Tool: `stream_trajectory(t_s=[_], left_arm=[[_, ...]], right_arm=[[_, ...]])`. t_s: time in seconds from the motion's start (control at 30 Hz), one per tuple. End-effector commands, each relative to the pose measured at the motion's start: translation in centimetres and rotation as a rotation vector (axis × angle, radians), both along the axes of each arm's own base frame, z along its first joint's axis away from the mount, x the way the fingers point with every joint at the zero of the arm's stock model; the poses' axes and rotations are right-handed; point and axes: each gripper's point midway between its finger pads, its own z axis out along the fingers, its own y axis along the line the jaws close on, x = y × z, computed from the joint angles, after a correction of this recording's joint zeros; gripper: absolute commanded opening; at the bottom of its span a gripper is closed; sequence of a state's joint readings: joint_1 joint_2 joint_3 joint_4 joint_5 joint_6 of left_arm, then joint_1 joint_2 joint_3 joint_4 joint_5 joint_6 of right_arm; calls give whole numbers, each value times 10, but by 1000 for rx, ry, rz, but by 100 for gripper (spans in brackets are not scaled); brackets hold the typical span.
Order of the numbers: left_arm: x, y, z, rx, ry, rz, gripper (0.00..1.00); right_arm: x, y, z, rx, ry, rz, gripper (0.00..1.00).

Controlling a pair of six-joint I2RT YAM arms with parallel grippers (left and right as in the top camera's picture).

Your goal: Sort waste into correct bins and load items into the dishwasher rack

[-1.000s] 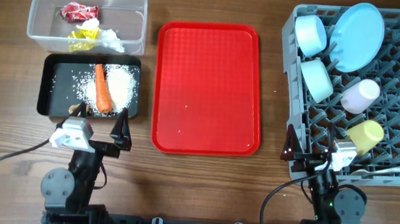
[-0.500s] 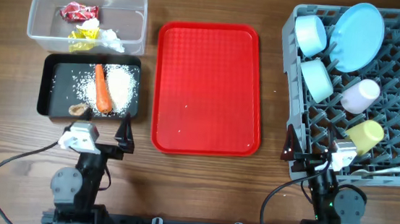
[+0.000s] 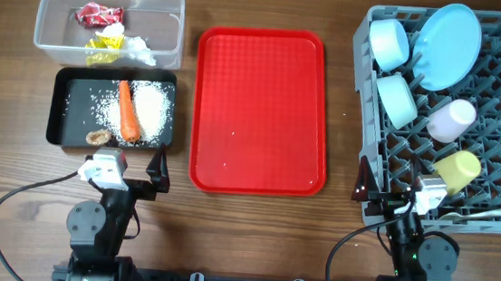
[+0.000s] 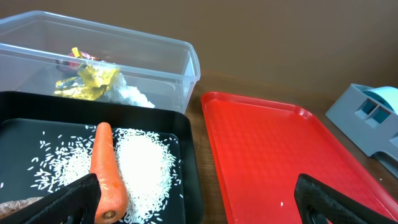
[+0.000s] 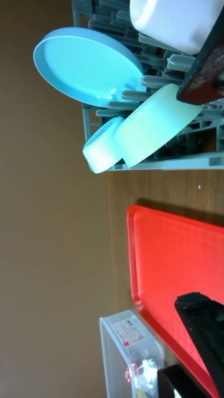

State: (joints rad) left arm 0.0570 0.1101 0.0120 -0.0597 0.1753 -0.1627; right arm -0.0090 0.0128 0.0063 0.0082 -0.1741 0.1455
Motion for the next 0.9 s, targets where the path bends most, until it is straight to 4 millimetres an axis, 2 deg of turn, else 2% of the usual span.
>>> stream_trajectory(t_s=[0.0, 0.3, 0.63, 0.87], left_arm=[[0, 0, -4, -8, 12, 4, 100], [0, 0, -4, -8, 9, 4, 100], [-4, 0, 21, -3, -99, 3, 100], [-4, 0, 21, -3, -99, 3, 100]], right_arm=[[0, -2, 2, 14, -10, -15, 100], [0, -2, 2, 14, -10, -15, 100], [0, -2, 2, 14, -9, -15, 100], [0, -2, 2, 14, -9, -15, 100]])
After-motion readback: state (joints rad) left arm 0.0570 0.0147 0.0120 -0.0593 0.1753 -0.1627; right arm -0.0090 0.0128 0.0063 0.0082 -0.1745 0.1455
